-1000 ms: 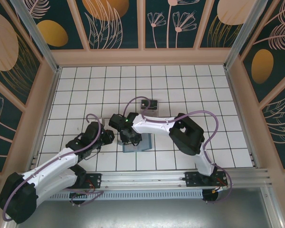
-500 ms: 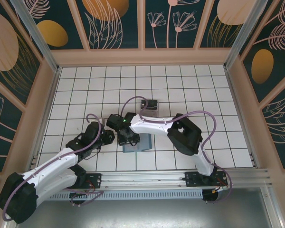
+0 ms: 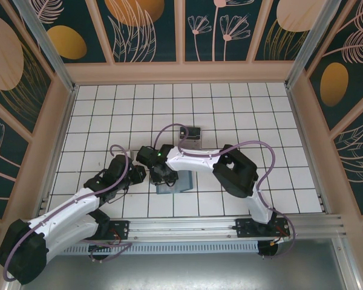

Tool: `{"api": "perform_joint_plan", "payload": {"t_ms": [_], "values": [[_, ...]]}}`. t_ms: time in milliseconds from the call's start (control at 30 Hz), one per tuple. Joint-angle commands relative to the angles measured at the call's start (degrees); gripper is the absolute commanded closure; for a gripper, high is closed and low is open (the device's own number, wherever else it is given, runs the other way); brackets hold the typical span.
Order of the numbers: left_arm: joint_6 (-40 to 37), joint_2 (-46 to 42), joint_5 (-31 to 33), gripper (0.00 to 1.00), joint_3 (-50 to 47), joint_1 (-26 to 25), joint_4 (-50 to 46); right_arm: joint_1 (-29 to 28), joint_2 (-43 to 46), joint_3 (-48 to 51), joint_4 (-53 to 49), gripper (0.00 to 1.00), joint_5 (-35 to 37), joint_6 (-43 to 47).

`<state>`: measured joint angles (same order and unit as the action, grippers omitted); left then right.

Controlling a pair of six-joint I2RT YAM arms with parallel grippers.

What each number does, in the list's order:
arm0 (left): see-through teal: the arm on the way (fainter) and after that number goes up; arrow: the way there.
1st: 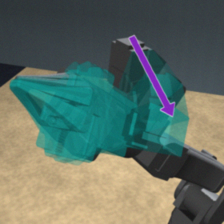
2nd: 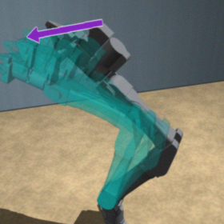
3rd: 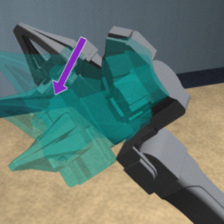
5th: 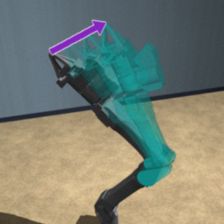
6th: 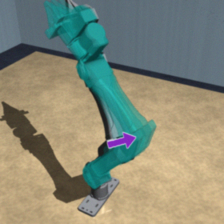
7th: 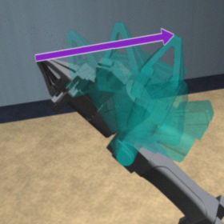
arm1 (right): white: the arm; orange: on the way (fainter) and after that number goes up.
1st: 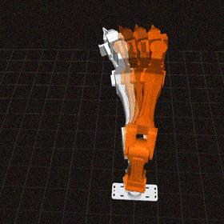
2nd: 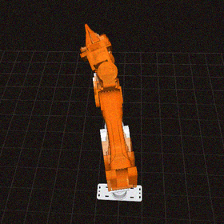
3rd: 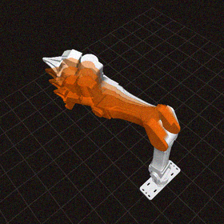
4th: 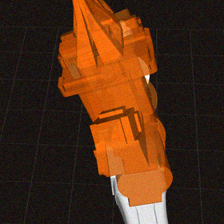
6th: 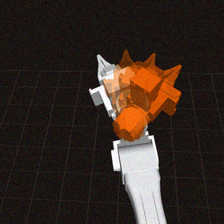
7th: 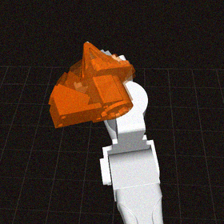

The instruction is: Take the credit cards out of the card holder

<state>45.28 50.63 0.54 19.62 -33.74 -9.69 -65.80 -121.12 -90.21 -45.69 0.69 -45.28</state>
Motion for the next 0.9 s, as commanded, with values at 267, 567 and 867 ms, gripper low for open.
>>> {"api": "perform_joint_plan", "payload": {"t_ms": [267,567,867], "values": [[-1.25,0.38,-2.37,0.79,1.92,0.16,-0.09,0.05,1.06,1.79,-0.95,0.89,2.64,-0.23],[-0.74,3.07,-9.07,0.82,3.22,0.21,3.80,1.18,7.24,6.17,5.30,0.93,0.46,-0.77],[-0.02,5.52,-14.07,0.82,4.14,0.07,6.04,2.53,14.27,13.83,15.33,0.93,-3.28,-1.48]]}}
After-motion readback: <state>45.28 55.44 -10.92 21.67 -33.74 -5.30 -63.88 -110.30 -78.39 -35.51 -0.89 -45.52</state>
